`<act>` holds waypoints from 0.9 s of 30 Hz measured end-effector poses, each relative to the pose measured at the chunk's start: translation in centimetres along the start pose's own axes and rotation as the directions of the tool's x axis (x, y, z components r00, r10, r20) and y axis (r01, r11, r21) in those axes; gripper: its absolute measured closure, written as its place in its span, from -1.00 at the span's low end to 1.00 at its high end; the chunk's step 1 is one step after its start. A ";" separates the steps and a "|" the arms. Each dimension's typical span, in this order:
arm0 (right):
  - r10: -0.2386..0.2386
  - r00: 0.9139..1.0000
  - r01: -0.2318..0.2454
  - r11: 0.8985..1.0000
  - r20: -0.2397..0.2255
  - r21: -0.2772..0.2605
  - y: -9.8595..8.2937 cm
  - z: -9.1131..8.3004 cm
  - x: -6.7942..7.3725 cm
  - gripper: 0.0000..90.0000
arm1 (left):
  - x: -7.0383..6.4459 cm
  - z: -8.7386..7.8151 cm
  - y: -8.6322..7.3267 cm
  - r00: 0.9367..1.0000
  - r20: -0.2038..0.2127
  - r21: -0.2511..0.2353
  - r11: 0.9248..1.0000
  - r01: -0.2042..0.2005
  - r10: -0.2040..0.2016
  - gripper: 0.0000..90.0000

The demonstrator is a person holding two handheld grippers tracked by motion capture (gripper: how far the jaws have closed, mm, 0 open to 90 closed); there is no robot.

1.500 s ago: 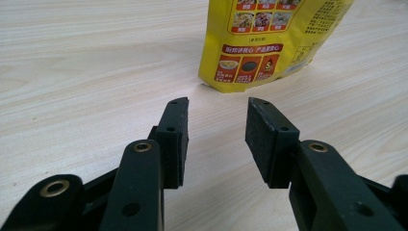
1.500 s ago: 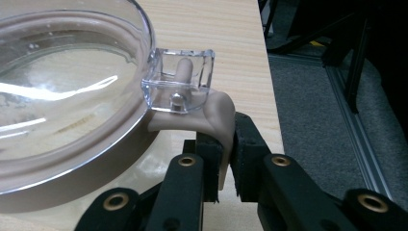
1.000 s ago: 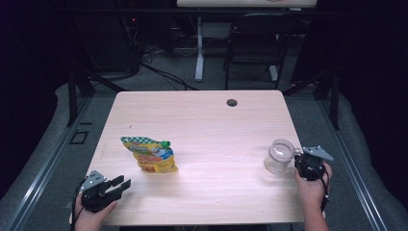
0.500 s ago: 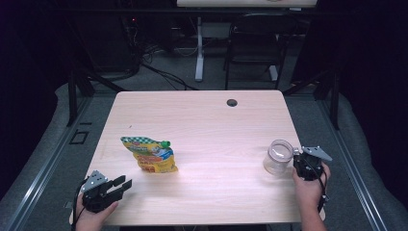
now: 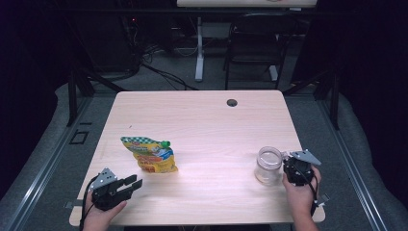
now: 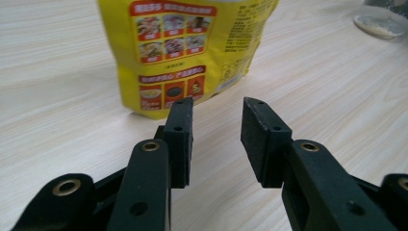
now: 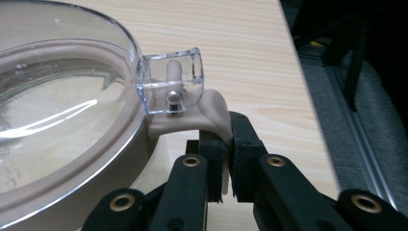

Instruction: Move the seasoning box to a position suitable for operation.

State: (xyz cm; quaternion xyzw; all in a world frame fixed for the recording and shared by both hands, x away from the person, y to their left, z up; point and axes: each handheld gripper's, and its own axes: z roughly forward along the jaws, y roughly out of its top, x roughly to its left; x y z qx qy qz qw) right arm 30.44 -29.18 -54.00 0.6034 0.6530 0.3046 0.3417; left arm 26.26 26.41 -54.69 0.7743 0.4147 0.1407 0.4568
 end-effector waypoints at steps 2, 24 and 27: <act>0.001 1.000 -0.001 1.000 -0.015 -0.003 -0.1 -0.3 1.0 0.91 | -0.2 0.2 0.3 1.000 0.009 0.005 1.000 -0.006 0.006 0.44; -0.019 0.982 0.007 0.998 -0.189 -0.066 -0.6 -2.8 7.8 0.89 | -1.1 0.4 0.3 0.999 0.013 0.019 0.998 -0.053 0.053 0.45; -0.020 0.980 0.007 0.998 -0.199 -0.067 -0.8 -2.9 8.1 0.89 | -1.1 0.5 0.2 0.999 0.015 0.018 0.999 -0.042 0.042 0.45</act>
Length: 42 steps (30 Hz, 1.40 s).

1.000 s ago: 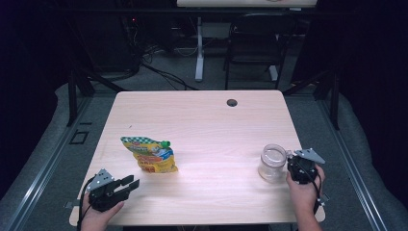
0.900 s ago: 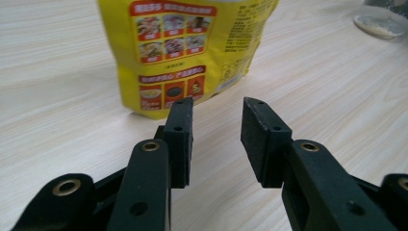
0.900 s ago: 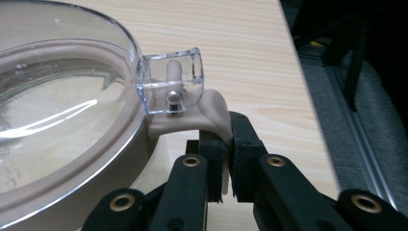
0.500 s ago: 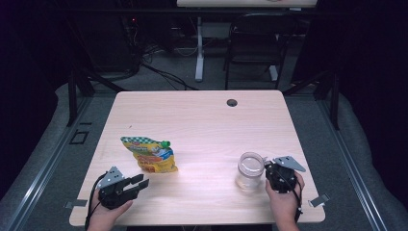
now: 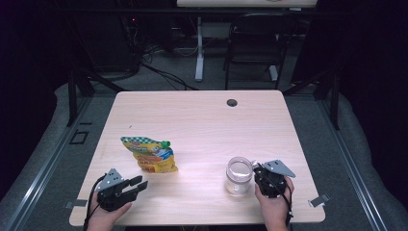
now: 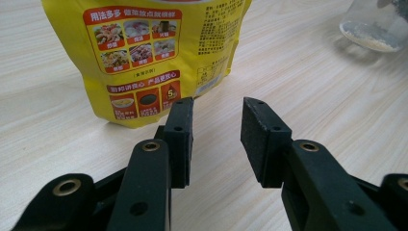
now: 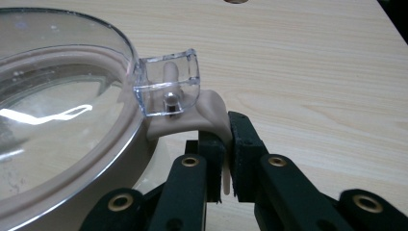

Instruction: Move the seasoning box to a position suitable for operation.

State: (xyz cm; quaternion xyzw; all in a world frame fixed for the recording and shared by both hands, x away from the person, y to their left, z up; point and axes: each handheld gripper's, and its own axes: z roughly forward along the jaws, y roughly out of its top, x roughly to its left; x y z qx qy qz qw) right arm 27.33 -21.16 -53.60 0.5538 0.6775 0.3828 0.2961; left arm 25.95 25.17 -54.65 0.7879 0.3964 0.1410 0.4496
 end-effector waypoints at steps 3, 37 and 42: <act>-0.004 1.000 0.004 1.000 -0.017 -0.011 0.0 -0.1 0.5 0.88 | -0.1 0.1 0.0 1.000 -0.004 0.020 1.000 -0.017 0.017 0.45; -0.104 0.988 0.113 0.991 -0.117 0.075 -1.1 0.7 2.9 0.82 | -2.2 1.2 1.0 0.995 0.062 0.009 0.997 -0.078 0.077 0.39; -0.097 0.986 0.108 0.991 -0.134 0.076 -1.3 -0.1 2.8 0.77 | -2.6 2.0 1.4 0.993 0.085 0.005 0.997 -0.080 0.079 0.37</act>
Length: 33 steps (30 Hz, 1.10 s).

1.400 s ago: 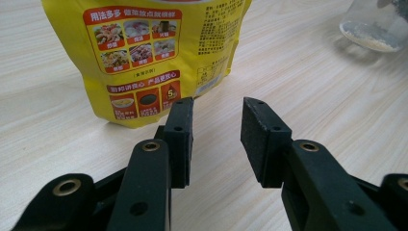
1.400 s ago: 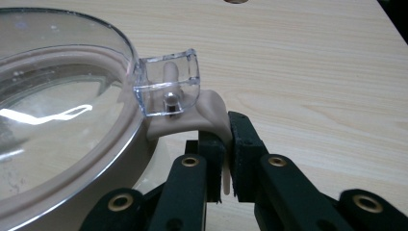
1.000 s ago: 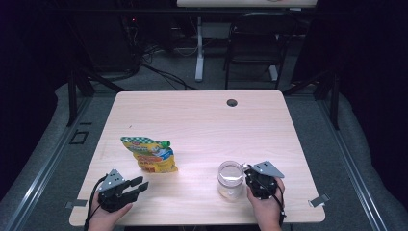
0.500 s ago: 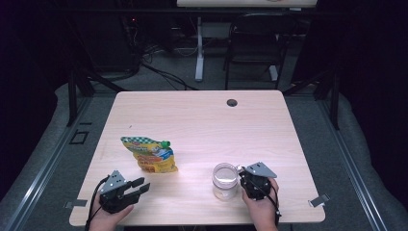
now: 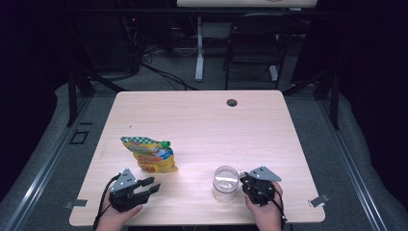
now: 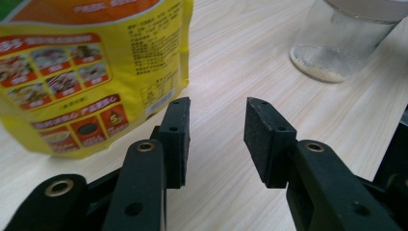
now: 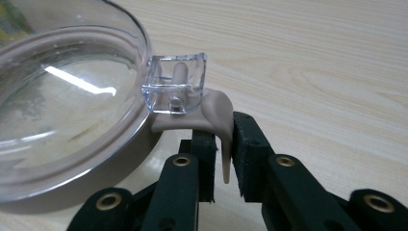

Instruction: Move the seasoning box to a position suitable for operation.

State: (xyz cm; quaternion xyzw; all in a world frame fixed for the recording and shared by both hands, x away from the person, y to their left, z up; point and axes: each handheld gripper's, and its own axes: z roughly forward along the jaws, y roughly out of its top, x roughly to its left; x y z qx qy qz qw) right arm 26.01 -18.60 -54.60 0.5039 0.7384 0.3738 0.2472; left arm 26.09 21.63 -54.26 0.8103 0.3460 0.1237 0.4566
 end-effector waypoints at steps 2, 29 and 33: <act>-0.019 1.000 0.019 1.000 0.007 -0.001 -0.3 -0.4 0.1 0.78 | -0.2 0.5 0.3 1.000 0.005 0.002 1.000 -0.023 0.023 0.35; 0.007 0.993 -0.003 0.999 -0.120 0.034 -0.4 -3.4 -0.5 0.35 | -2.7 3.1 2.0 0.997 0.064 0.029 0.999 -0.036 0.034 0.26; -0.026 0.998 0.025 1.000 -0.064 -0.010 -0.4 -3.8 -0.8 0.08 | -3.3 3.8 2.7 0.997 0.067 0.024 0.999 -0.042 0.040 0.22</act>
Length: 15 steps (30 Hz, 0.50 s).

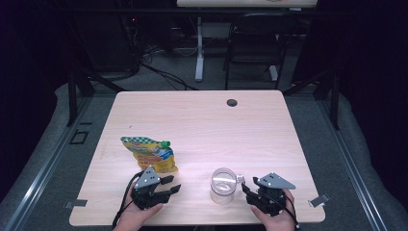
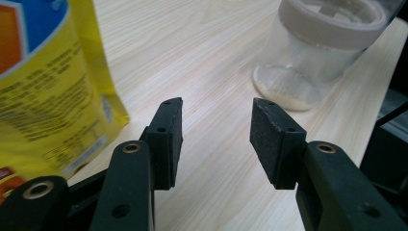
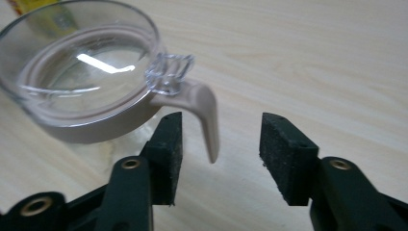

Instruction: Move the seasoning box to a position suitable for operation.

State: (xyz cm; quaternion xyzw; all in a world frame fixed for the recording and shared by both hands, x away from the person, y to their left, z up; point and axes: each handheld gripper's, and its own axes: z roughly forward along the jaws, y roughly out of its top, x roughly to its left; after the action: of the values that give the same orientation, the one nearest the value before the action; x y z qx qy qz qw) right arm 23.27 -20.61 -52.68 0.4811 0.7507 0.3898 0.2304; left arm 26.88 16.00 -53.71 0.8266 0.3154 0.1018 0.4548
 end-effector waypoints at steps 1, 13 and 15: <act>0.000 1.000 0.000 1.000 0.000 0.000 0.0 0.0 0.0 0.08 | 0.0 0.0 0.0 1.000 0.000 0.000 1.000 0.000 0.000 0.21; 0.086 0.995 -0.087 0.996 -0.055 -0.032 0.5 -0.4 -1.7 0.21 | -1.3 2.7 2.6 0.998 0.059 0.024 0.999 0.036 -0.037 0.04; 0.066 0.997 -0.067 0.997 -0.047 -0.036 0.9 -0.8 -1.9 0.25 | -1.4 2.9 2.8 0.997 0.064 0.021 0.999 0.037 -0.038 0.05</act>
State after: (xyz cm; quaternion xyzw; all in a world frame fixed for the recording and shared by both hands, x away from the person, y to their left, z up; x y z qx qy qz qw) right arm 23.99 -22.42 -51.54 0.4924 0.7318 0.4222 0.2092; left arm 28.35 12.02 -52.90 0.8279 0.3171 0.0633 0.4583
